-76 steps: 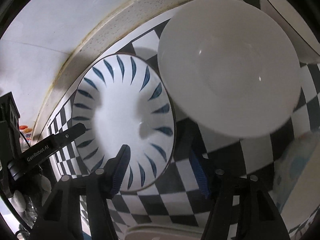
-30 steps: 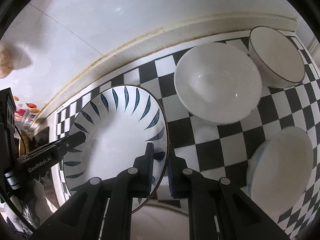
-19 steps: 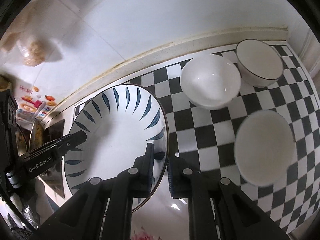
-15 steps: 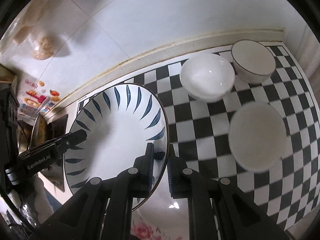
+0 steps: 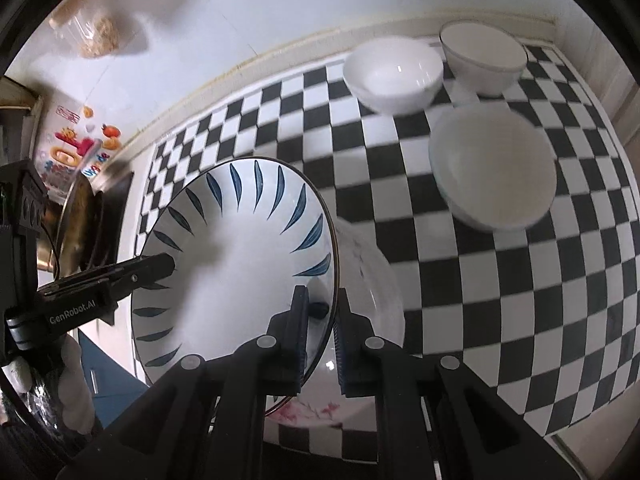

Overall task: Organize plates and bowls
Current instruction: 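Carry the blue-leaf plate with both grippers over the pink-flower plate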

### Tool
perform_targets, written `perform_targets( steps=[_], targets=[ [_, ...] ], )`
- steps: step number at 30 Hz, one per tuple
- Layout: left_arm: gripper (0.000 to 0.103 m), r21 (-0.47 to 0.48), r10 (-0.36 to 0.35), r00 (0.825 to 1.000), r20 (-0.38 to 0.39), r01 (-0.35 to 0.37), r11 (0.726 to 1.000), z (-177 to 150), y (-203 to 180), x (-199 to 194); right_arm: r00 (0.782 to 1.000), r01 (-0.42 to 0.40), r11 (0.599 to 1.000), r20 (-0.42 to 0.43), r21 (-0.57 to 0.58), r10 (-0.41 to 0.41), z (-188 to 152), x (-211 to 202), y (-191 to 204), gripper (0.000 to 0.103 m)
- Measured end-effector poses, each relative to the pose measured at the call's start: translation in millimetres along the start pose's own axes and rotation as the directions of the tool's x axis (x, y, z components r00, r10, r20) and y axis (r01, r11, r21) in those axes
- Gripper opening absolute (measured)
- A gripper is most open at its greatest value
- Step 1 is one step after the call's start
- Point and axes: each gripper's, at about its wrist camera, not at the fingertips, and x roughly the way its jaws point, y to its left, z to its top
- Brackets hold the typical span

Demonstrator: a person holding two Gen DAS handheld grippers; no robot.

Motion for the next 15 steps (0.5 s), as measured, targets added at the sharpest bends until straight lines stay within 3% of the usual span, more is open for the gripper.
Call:
perform_targets(
  steps=[5, 15],
  targets=[
    [0.029, 0.006, 0.015, 0.997, -0.08, -0.015, 1.0, -13.7, -2.1, 25.2, 0.999, 0.01, 1.0, -0.045, 0.007, -0.01, -9.1, 19.0, -12.5, 0.013],
    [0.028, 0.037, 0.059, 0.986, -0.158, -0.054, 0.998, -22.9, -6.4, 53.3, 0.993, 0.039, 0.999, -0.111, -0.005, -0.039, -21.0, 50.3, -25.4, 0.013]
  ],
)
